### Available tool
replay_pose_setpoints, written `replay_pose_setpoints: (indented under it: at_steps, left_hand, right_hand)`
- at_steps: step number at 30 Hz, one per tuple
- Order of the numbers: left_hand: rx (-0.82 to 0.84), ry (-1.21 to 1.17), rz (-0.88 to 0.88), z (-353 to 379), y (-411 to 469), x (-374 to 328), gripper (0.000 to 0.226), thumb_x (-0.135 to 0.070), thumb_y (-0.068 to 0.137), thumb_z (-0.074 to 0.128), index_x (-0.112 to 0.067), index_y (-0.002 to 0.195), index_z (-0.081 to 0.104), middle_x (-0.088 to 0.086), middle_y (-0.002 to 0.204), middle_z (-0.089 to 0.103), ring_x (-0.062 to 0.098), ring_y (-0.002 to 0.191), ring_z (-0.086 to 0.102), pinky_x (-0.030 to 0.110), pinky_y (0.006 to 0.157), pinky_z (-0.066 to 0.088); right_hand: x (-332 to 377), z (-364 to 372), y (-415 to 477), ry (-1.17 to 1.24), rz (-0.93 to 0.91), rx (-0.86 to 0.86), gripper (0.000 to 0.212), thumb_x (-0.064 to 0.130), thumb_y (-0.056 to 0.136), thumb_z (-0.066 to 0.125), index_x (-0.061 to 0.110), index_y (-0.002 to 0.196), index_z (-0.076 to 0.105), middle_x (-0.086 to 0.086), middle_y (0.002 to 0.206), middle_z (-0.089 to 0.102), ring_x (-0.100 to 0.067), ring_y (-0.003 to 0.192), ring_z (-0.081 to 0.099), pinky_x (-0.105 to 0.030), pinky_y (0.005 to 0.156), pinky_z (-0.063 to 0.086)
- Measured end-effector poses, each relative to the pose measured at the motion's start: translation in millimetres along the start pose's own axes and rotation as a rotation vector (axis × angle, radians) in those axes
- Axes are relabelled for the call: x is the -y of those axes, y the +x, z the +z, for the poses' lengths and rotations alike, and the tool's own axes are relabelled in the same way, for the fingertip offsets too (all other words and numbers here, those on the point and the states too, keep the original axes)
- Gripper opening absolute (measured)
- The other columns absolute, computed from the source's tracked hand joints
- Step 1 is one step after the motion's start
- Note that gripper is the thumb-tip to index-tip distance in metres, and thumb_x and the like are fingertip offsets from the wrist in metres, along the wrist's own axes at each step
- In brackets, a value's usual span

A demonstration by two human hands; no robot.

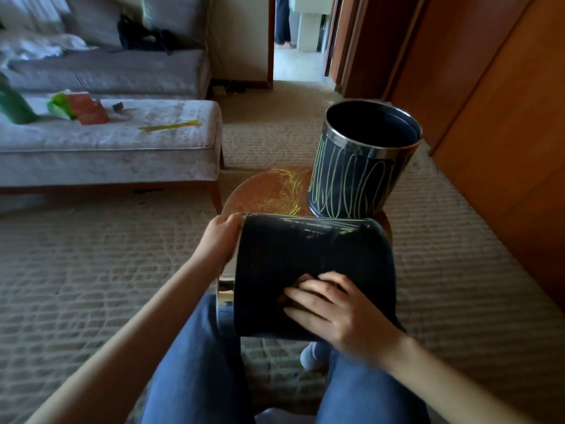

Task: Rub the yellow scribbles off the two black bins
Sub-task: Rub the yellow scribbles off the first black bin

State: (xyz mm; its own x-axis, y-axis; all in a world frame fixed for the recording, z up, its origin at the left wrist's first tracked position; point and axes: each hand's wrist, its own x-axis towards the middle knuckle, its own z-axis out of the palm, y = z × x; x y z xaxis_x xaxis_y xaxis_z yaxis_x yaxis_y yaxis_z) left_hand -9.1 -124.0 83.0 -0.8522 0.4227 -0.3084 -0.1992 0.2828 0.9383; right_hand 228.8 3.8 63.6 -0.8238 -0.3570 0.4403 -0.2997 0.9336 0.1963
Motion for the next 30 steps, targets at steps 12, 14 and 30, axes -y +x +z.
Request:
replay_pose_setpoints:
  at_steps: [12,14,30]
  left_hand:
    - [-0.068,-0.110,0.158,9,-19,18,0.049,-0.045,0.089,0.058,0.004,0.082,0.053,0.008,0.075,0.051,0.020,0.069,0.045,0.038,0.065,0.040]
    - [-0.082,-0.054,0.144,11,-19,18,0.024,-0.034,0.095,0.052,-0.011,0.087,0.053,0.003,0.076,0.051,0.019,0.072,0.047,0.036,0.065,0.040]
    - [-0.128,0.142,0.254,18,9,6,0.046,-0.033,0.105,0.040,-0.021,0.150,0.039,0.000,0.149,0.047,0.016,0.139,0.041,0.025,0.108,0.030]
  right_hand:
    - [-81,2,-28,-0.191,0.740,-0.189,0.030,0.009,0.093,0.054,0.006,0.120,0.068,-0.014,0.130,0.062,-0.036,0.118,0.059,-0.054,0.098,0.044]
    - [-81,10,-25,-0.115,0.763,-0.212,0.032,0.008,0.095,0.051,0.002,0.123,0.065,-0.016,0.131,0.060,-0.036,0.121,0.057,-0.056,0.101,0.043]
    - [-27,48,-9,0.012,0.153,-0.152,0.035,0.007,0.098,0.054,0.017,0.129,0.066,-0.010,0.139,0.058,-0.023,0.131,0.053,-0.041,0.111,0.040]
